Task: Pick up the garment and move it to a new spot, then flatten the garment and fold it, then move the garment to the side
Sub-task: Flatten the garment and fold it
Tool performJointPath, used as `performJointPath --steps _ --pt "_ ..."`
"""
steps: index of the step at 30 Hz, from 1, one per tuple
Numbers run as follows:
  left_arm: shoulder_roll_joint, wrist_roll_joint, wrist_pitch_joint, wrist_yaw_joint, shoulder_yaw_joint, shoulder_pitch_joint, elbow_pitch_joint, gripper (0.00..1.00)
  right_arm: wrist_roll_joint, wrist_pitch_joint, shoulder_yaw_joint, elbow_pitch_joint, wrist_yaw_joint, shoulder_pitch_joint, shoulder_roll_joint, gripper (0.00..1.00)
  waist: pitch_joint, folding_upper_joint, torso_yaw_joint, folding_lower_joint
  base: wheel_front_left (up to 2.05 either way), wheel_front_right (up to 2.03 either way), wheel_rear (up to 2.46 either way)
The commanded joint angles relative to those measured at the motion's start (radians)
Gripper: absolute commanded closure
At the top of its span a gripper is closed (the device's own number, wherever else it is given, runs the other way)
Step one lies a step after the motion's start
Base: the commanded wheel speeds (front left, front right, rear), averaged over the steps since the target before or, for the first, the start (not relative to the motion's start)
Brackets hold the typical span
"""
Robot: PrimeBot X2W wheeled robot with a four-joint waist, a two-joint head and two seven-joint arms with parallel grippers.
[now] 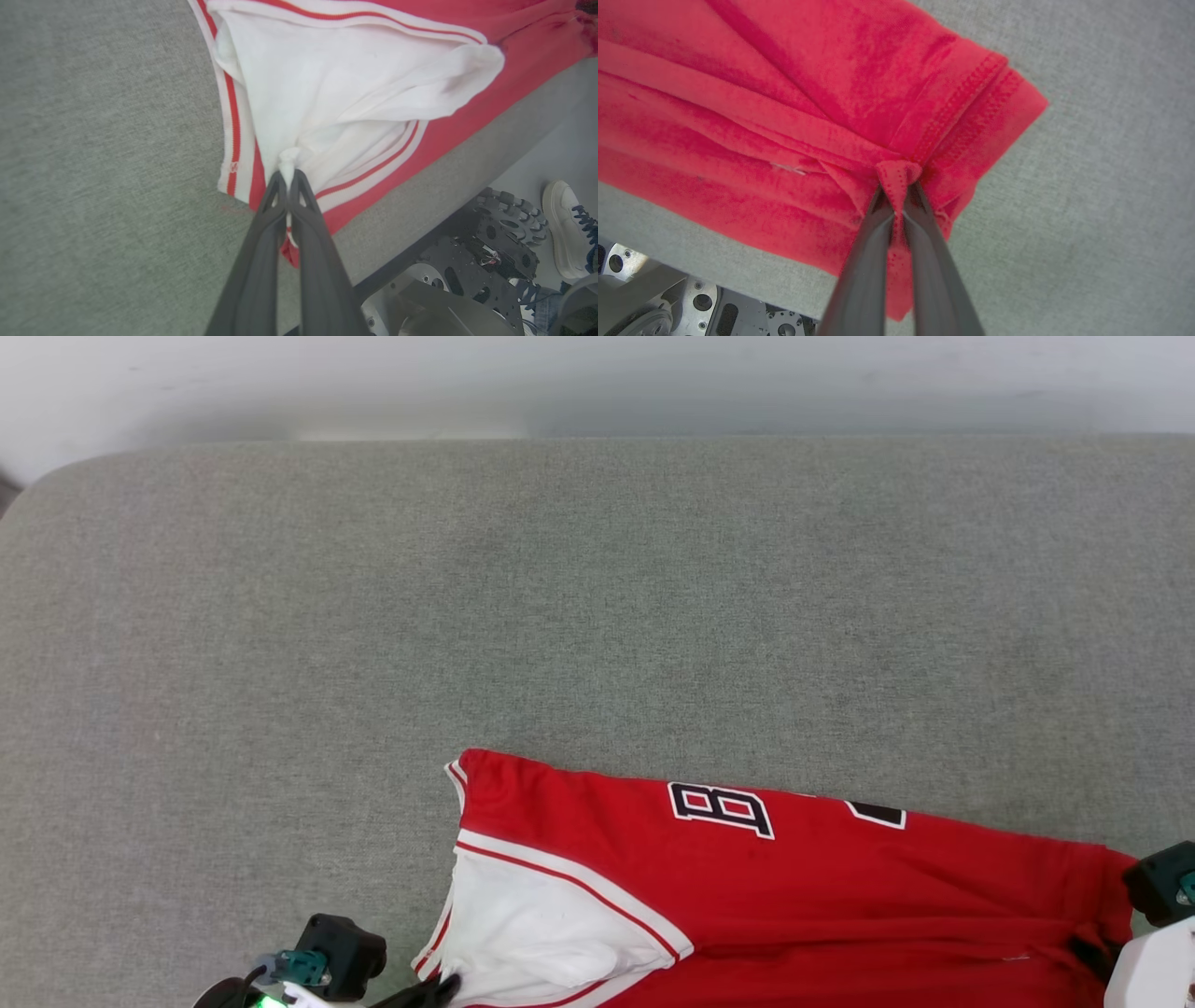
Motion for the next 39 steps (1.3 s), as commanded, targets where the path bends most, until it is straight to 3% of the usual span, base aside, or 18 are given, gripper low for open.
performJointPath --steps 1,2,3,11,15,16,18,22,25,28,31,39 --pt "-0.005 0.007 -0.006 -0.003 0.001 -0.013 0.006 1.0 -0.006 -0.002 0.006 0.013 -0.001 0.004 -0.005 1.0 -0.001 -0.0001 -0.001 0.0 0.0 0.0 0.0" --pt "-0.011 0.006 -0.007 -0.005 -0.002 -0.014 0.018 1.0 -0.002 -0.011 0.008 0.018 -0.001 -0.002 0.0 1.0 -0.001 -0.0001 -0.002 0.0 0.0 0.0 0.0" --pt "-0.036 -0.007 -0.031 -0.002 0.006 -0.018 0.041 0.0 0.034 -0.021 0.008 0.033 -0.001 -0.01 0.031 0.0 -0.008 -0.0001 -0.003 0.0 0.0 0.0 0.0" --pt "-0.064 0.014 -0.154 0.003 0.054 -0.036 0.038 0.0 0.107 -0.052 -0.01 -0.028 -0.001 -0.043 0.041 0.0 -0.056 -0.0001 -0.005 0.0 0.0 0.0 0.0" --pt "-0.074 0.055 -0.268 0.034 0.102 -0.045 0.031 0.0 0.124 -0.039 -0.063 -0.079 -0.001 -0.042 0.074 0.0 -0.08 -0.0001 -0.006 0.0 0.0 0.0 0.0" --pt "-0.103 0.068 -0.376 0.069 0.154 -0.044 0.03 0.0 0.113 -0.011 -0.122 -0.107 -0.001 -0.023 0.117 0.0 -0.092 -0.0001 -0.005 0.0 0.0 0.0 0.0" --pt "-0.118 0.082 -0.427 0.093 0.193 -0.038 0.028 0.0 0.113 0.009 -0.158 -0.125 -0.001 -0.01 0.155 0.0 -0.097 -0.0001 -0.004 0.0 0.0 0.0 0.0" --pt "-0.183 0.136 -0.463 0.144 0.306 -0.012 0.007 0.0 0.094 0.05 -0.253 -0.123 -0.001 0.029 0.238 0.0 -0.102 -0.0001 0.002 0.0 0.0 0.0 0.0" --pt "-0.265 0.232 -0.465 0.154 0.437 0.02 -0.049 0.0 0.059 0.073 -0.335 -0.096 -0.001 0.05 0.316 0.0 -0.098 -0.0001 0.008 0.0 0.0 0.0 0.0" --pt "-0.343 0.344 -0.463 0.132 0.537 0.064 -0.091 0.0 0.058 0.096 -0.412 -0.062 0.0 0.048 0.391 0.0 -0.091 -0.0001 0.014 0.0 0.0 0.0 0.0" --pt "-0.412 0.421 -0.463 0.081 0.606 0.104 -0.104 0.0 0.039 0.106 -0.449 -0.025 0.0 0.046 0.432 0.0 -0.081 -0.0001 0.023 0.0 0.0 0.0 0.0" --pt "-0.559 0.546 -0.463 -0.065 0.742 0.122 -0.089 0.0 -0.001 0.115 -0.502 0.098 -0.001 0.0 0.472 0.0 -0.051 -0.0001 0.05 0.0 0.0 0.0 0.0"
